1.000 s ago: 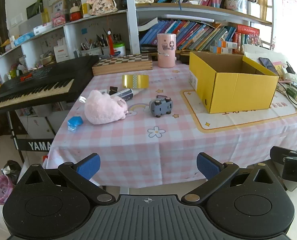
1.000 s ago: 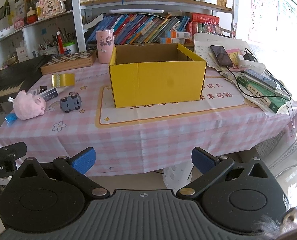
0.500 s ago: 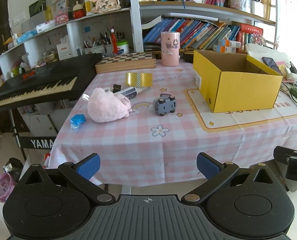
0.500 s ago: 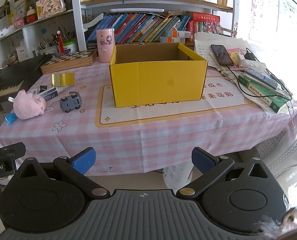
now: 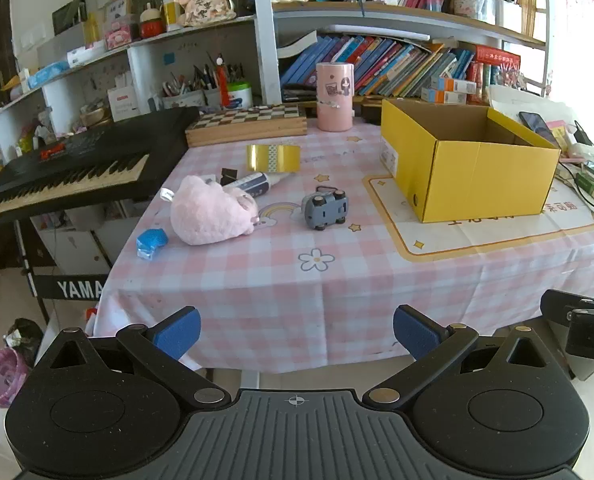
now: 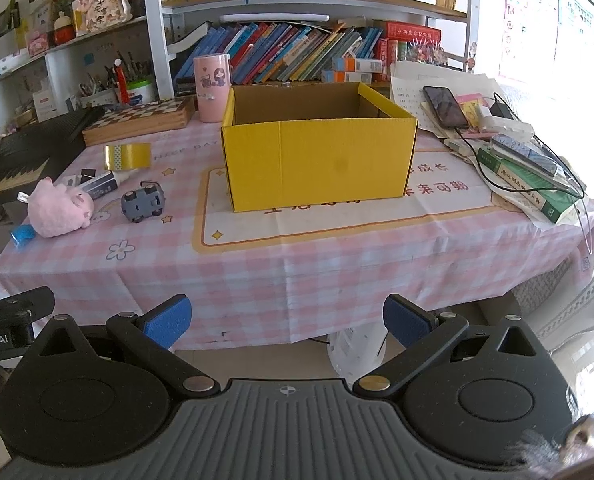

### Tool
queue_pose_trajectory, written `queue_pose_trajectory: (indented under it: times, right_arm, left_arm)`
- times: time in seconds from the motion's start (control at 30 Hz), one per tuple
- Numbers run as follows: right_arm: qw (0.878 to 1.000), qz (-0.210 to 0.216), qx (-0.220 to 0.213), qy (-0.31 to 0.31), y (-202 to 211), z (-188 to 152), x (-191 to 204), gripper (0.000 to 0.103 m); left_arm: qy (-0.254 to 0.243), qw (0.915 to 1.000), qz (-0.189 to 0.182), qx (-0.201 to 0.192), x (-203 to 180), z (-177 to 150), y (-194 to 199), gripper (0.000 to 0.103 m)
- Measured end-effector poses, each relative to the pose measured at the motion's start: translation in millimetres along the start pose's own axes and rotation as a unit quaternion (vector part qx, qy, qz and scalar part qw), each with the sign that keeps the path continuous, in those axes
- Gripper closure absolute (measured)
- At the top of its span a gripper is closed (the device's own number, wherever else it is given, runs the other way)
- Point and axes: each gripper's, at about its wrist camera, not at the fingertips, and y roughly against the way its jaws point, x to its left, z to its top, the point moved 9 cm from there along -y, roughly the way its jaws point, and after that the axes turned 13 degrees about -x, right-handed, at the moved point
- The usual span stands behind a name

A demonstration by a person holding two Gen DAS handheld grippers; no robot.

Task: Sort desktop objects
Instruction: 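Move both tools toward the toys on the table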

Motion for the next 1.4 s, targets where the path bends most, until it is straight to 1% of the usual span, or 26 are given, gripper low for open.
queue_pose_trajectory:
  times: [1.0, 1.27, 1.4]
  right_arm:
    - [1.0, 0.006, -0.002, 0.007, -2.2, 1.8, 7.7, 0.0]
    - [1.0, 0.013, -0.001, 0.01, -5.9, 2.9, 19.2, 0.0]
    - [1.0, 0.02, -0.001, 0.012, -6.5, 2.3, 23.8, 0.0]
  left_arm:
    - [-0.002, 1.0, 0.001, -0.005, 4.8, 2.6, -1.2, 0.0]
    - [-0.007, 0.9998, -0.011, -0.017, 6.3, 4.7, 1.6, 0.0]
    - [-0.006, 0.9997, -0.011, -0.021, 10.2, 5.0, 2.2, 0.0]
